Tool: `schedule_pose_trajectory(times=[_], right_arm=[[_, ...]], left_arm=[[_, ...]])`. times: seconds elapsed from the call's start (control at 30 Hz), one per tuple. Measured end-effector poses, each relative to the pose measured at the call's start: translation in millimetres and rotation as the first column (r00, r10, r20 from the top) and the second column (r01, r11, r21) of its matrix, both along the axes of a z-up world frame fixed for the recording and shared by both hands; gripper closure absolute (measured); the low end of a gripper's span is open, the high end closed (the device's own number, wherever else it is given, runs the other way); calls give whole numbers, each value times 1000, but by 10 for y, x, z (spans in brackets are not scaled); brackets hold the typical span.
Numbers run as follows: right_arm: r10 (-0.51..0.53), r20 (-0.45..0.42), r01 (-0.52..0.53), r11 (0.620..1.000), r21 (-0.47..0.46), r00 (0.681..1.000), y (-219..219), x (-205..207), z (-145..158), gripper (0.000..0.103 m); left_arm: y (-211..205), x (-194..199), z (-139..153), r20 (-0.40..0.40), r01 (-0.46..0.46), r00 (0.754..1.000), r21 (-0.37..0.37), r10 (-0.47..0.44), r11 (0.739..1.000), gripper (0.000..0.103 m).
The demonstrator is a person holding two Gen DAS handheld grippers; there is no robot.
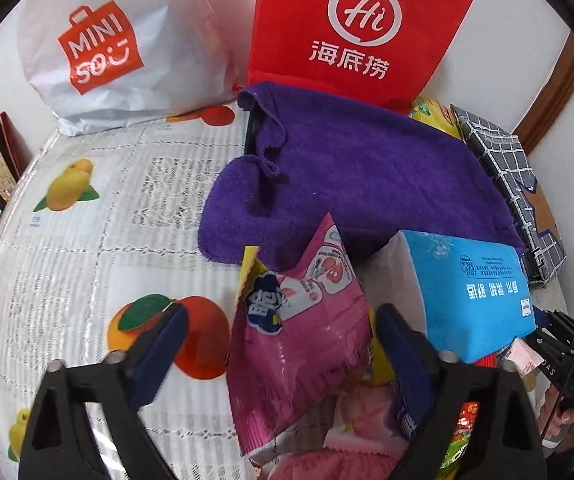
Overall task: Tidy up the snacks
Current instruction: 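Grasp the pink snack bag with the left tool while the right grasps the pink bear candy bar, then carry the pink bag and candy bar over the purple towel with both tools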
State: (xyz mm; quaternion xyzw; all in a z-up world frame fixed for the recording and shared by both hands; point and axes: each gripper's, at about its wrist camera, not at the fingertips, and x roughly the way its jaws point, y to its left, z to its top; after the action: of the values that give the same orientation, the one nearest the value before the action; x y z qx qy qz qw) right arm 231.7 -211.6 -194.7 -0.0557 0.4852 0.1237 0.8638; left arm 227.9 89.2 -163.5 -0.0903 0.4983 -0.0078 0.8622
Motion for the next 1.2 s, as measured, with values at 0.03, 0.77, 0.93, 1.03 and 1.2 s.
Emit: schedule_pose_trajectory(times=[0.03, 0.77, 0.93, 1.03, 1.2], right_arm=[[-6, 1, 6, 1000, -3, 1000, 7, -11, 3, 79], [-168, 78, 164, 985, 59, 983, -172, -601, 613, 81], [-139, 126, 127, 987, 102, 982, 2, -649, 943, 81], [-123, 146, 104, 986, 133, 982, 125, -597, 1097, 81], [-99, 194, 73, 988, 138, 976, 307, -353, 1305, 81]], left_arm=[[2, 8, -10, -3, 7, 1000, -13, -7, 1000, 20], [72, -551, 706, 168, 30, 986, -117, -10, 993, 50], [-96, -634, 937, 196, 90, 978, -124, -64, 988, 50], [-198, -608, 1067, 214, 115, 973, -106, -90, 988, 50], [-249, -469, 1232, 237, 124, 966, -71, -104, 990, 50]])
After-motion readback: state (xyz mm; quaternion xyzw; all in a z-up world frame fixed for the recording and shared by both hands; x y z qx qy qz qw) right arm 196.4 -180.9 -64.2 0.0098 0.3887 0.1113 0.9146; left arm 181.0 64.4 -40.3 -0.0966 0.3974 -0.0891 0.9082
